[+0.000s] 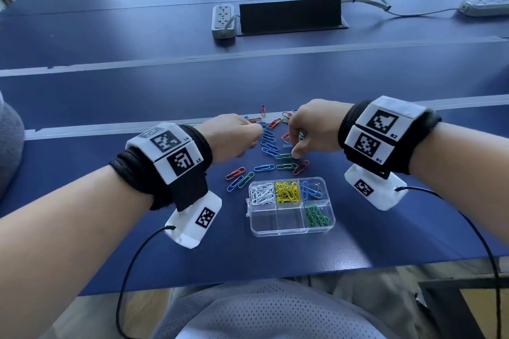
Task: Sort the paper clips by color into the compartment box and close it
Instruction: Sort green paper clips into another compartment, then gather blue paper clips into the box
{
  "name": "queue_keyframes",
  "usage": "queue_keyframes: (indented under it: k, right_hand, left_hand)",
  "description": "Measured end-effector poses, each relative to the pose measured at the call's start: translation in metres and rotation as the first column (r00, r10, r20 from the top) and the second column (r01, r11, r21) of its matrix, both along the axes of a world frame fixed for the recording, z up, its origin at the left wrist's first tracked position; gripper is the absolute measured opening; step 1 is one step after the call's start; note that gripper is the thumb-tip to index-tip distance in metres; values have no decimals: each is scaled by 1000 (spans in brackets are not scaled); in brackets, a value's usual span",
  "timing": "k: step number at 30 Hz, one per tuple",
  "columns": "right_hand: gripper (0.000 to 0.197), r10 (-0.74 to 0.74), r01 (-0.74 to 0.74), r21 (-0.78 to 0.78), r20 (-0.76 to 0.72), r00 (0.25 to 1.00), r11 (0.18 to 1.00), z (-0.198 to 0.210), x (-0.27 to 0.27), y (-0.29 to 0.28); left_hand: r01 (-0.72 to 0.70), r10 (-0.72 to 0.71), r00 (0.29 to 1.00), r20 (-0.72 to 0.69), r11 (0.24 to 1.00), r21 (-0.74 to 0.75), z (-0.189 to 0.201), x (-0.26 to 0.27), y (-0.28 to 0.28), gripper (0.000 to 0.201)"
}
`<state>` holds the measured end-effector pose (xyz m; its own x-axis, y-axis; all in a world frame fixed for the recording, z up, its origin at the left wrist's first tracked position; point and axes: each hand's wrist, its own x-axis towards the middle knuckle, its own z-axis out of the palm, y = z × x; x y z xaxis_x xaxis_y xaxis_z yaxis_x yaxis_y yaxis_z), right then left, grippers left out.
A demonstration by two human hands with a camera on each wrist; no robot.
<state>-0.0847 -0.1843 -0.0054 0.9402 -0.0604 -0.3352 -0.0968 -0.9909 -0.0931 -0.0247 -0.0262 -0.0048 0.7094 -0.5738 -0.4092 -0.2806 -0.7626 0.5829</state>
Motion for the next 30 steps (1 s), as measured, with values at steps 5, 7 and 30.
queue_keyframes:
  k: [5, 7, 30]
  right_hand:
    - [16, -16, 16, -2, -24, 1000, 1000, 2, -5, 3]
    - [19, -92, 95, 39, -65, 994, 995, 5, -5, 2]
    - [15, -412, 619, 671, -470, 781, 409, 0, -63, -31]
  left_hand:
    - [72, -68, 995, 66, 996, -52, 2, -3, -1, 46]
    - [107, -102, 993, 66, 992, -74, 3, -6, -3, 42]
    - [591, -595, 787, 162, 803, 79, 17, -57, -41, 26]
